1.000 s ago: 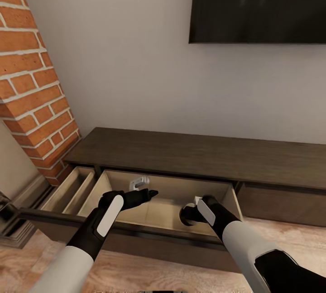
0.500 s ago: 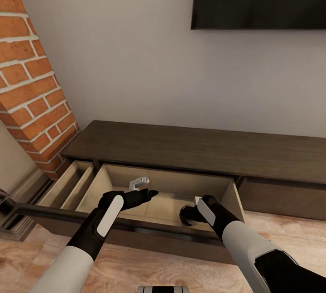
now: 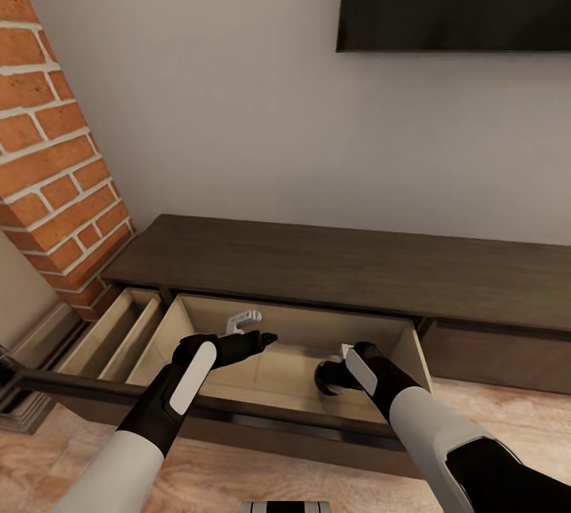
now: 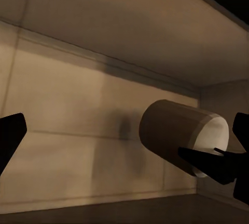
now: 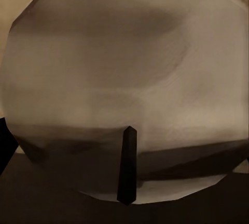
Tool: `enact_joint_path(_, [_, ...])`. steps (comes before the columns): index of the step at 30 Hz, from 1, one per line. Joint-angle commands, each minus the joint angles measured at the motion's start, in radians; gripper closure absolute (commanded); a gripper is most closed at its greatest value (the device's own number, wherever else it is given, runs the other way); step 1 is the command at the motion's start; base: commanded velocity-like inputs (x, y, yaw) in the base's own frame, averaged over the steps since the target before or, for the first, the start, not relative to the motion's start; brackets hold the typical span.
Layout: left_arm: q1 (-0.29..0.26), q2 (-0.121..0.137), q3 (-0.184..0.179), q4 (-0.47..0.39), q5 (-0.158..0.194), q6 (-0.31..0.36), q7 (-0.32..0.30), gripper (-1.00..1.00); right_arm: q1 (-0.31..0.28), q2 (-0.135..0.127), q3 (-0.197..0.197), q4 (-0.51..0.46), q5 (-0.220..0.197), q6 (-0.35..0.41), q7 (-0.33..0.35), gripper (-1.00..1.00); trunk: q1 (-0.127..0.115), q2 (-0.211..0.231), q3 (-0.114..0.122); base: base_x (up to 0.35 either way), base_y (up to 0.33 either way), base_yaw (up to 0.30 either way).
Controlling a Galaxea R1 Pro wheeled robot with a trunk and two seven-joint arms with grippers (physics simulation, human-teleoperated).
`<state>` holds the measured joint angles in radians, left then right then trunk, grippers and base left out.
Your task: Place each of the two pumpkins and all three candles from the living room inside a cabinet in the living room (use any cabinet), then make sure every cabinet is closed, and position the cauldron so it is next to a table in the living room.
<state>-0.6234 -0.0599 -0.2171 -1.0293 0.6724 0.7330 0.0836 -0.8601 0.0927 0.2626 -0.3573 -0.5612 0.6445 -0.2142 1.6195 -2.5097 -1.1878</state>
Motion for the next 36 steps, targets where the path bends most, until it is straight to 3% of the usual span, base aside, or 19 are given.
enact_joint_path(1, [0.0, 0.0, -0.001, -0.001, 0.01, 0.003, 0.009, -1.0, 0.0, -0.001, 0.007, -0.002, -0.01, 0.003, -0.008, 1.0, 0.0, 0.0, -0.001, 0.021, 0.0, 0.0])
enact_joint_path(7, [-0.001, 0.0, -0.001, 0.0, 0.01, 0.003, 0.008, -1.0, 0.0, -0.001, 0.007, -0.002, -0.01, 0.004, -0.008, 1.0, 0.0, 0.0, -0.001, 0.006, 0.0, 0.0])
enact_joint_path(18, [-0.001, 0.0, -0.001, 0.0, 0.01, 0.003, 0.009, -1.0, 0.0, -0.001, 0.007, -0.002, -0.009, 0.009, -0.012, 1.0, 0.005, -0.003, -0.043, 0.0, 0.0, 0.0])
enact_joint_path(19, [-0.001, 0.0, -0.001, 0.0, 0.01, 0.003, 0.009, -1.0, 0.0, -0.001, 0.007, -0.002, -0.009, 0.009, -0.012, -1.0, 0.005, -0.003, -0.043, 0.0, 0.0, 0.0])
enact_joint_path(36, [-0.001, 0.0, -0.001, 0.0, 0.01, 0.003, 0.008, -1.0, 0.0, 0.008, 0.009, -0.002, -0.009, 0.005, -0.014, -1.0, 0.005, -0.003, -0.043, 0.0, 0.0, 0.0])
